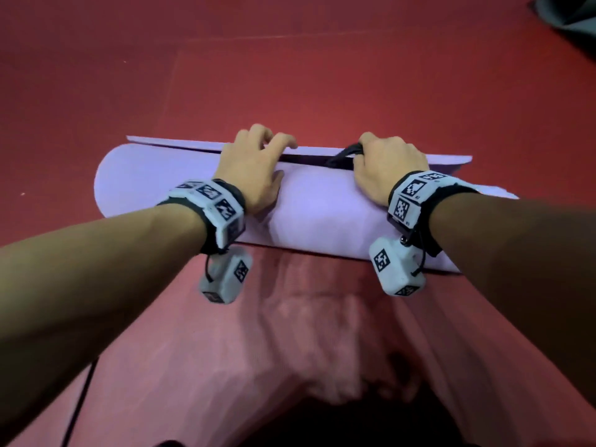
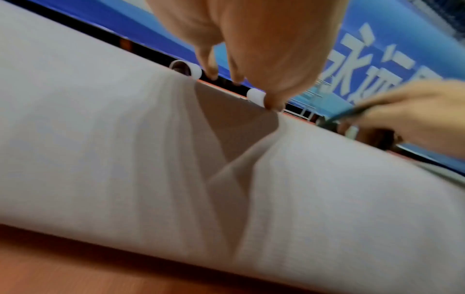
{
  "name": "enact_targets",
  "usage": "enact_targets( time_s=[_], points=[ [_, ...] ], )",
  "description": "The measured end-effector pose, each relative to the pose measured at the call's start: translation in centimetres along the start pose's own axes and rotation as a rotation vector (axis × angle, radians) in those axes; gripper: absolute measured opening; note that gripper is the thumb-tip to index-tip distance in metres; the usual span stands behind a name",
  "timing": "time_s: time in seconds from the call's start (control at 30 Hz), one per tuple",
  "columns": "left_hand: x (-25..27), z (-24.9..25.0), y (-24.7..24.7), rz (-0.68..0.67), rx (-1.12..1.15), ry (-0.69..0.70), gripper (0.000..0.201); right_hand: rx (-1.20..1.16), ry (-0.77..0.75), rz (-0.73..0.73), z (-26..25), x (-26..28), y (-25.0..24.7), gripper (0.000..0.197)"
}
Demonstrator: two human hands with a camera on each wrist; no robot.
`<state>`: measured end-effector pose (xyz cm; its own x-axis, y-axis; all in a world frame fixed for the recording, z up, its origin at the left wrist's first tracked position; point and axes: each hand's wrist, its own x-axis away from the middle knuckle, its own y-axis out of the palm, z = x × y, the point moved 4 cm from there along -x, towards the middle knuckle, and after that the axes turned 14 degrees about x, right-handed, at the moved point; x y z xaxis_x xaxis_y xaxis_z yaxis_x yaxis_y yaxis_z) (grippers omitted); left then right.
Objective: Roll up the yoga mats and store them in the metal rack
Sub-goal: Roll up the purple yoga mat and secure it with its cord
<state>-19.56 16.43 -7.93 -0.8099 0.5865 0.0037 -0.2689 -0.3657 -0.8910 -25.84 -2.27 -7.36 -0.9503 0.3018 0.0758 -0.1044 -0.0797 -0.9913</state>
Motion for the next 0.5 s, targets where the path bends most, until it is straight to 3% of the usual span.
enact_targets(
  time_s=[0.07, 0.2, 0.27, 0.33, 0.43, 0.5],
  points=[
    [-1.2, 1.4, 0.9, 0.013, 0.008, -0.009, 0.068, -0.189, 0.112, 0.088, 0.7, -0.2, -1.0, 0.026],
    [-2.3, 1.8, 3.2, -0.156, 0.035, -0.166, 0.081, -0.711, 0.495, 0.278, 4.6, -0.6, -2.2, 0.03],
    [-1.9, 2.8, 4.0, -0.224, -0.153, -0.084, 0.108, -0.75, 0.661, 0.305, 7.1, -0.6, -1.8, 0.034],
    [-1.9, 5.2, 5.3, -0.279, -0.272, 0.07, 0.125, -0.707, 0.765, 0.233, 9.5, -0.4, -1.0, 0.039],
    [-2.6, 8.1, 7.6, -0.372, -0.265, 0.127, 0.134, -0.749, 0.883, 0.206, 12.9, 0.5, 0.6, 0.041],
    [-3.2, 9.1, 8.6, -0.359, -0.299, 0.142, 0.141, -0.838, 0.937, 0.221, 15.7, 1.5, 1.3, 0.049]
  ],
)
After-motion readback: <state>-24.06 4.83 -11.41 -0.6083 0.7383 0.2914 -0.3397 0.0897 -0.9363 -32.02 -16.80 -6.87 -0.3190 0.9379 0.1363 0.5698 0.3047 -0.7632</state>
